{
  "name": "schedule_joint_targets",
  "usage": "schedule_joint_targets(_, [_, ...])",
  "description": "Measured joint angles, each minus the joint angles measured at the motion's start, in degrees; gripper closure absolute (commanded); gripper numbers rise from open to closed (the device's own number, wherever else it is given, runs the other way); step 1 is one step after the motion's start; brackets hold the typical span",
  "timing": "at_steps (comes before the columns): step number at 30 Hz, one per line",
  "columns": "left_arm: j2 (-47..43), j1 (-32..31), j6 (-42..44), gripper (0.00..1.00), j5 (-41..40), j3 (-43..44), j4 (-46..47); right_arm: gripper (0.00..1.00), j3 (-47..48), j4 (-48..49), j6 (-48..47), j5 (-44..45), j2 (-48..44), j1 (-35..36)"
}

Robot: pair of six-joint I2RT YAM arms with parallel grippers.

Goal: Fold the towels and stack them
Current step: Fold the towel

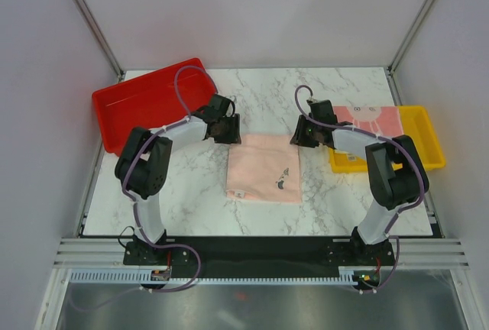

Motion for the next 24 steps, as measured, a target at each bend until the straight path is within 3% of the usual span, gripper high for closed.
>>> schedule_joint_targets(4, [0.55,0.0,0.44,0.53,-0.02,0.55,0.39,0.75,0.04,0.87,-0.04,-0.31,0.55,0.0])
schedule_joint_targets(14, [1.18,0.0,1.33,0.47,-3.04,3.02,0.22,0.75,0.04,1.27,-0.15,-1.25,1.62,-0.68])
schedule_joint_targets(24, [2.56,0.04,1.77,0.53,-3.08,4.42,-0.42,0.75,0.13,1.49,-0.2,-1.7,1.62,-0.94])
